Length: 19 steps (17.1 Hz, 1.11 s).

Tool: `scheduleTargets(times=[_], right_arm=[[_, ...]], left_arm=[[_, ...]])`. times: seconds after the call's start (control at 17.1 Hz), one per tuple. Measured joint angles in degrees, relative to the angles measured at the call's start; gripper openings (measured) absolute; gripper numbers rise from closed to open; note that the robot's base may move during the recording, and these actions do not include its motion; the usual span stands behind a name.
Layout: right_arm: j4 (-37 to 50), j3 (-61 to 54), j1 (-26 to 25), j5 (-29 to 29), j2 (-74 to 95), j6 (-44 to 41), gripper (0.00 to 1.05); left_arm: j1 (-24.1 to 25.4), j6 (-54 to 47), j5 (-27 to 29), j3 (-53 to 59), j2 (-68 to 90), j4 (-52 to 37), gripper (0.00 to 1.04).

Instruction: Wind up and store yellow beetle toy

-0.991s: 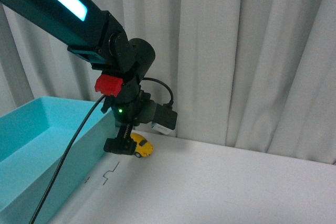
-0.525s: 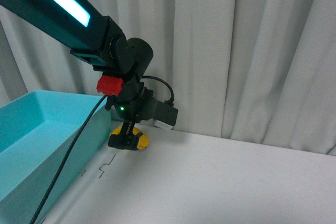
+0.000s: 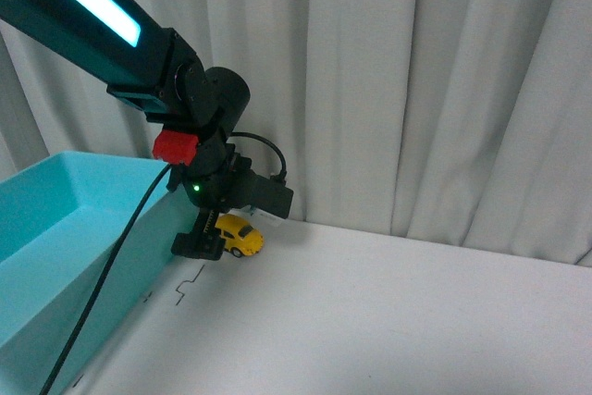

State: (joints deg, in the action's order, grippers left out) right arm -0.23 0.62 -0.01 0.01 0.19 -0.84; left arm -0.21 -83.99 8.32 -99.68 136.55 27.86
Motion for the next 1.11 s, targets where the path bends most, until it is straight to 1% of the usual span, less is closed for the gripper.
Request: scheduleTargets(times=[0.06,0.12,0.35,0.47,0.52,0.64,0.76,0.82,0.87,0.99,1.11], right_arm=[[0.0,0.0,0.0,0.0,0.0,0.0,0.98],[0.0,0.0,0.0,0.0,0.0,0.0,0.98],[0.0,0.0,0.0,0.0,0.0,0.0,0.98],[0.0,0.0,0.0,0.0,0.0,0.0,0.98],[0.0,0.0,0.0,0.0,0.0,0.0,0.98],[0.0,0.0,0.0,0.0,0.0,0.0,0.98],[0.0,0.0,0.0,0.0,0.0,0.0,0.98],[0.0,0.0,0.0,0.0,0.0,0.0,0.98],[0.0,0.0,0.0,0.0,0.0,0.0,0.98],[0.0,0.0,0.0,0.0,0.0,0.0,0.98],[0.0,0.0,0.0,0.0,0.0,0.0,0.98]], left_arm=[[0.2,0.0,0.1,-0.2,0.0,-0.1,0.98],[0.3,0.2,0.1,-0.3,0.1,-0.1,0.95],[-0.2,-0.1,-0.2,-1.0,1.1,0.0,0.54],[-0.5,-0.8,-0.8,-1.9,1.1,0.2,0.41],[-0.6,-2.1,-1.1,-2.0,1.1,0.5,0.39],[-1.0,-5.3,-3.6,-2.0,0.7,1.2,0.37],[-2.1,-10.8,-6.9,-1.8,0.0,2.3,0.36],[-3.0,-13.1,-9.8,-0.9,-1.1,3.1,0.35],[-3.8,-14.1,-12.8,-0.1,-2.5,3.1,0.33],[-4.6,-14.9,-16.5,1.6,-6.2,3.2,0.32],[-4.1,-15.0,-19.5,2.6,-11.1,2.8,0.32]])
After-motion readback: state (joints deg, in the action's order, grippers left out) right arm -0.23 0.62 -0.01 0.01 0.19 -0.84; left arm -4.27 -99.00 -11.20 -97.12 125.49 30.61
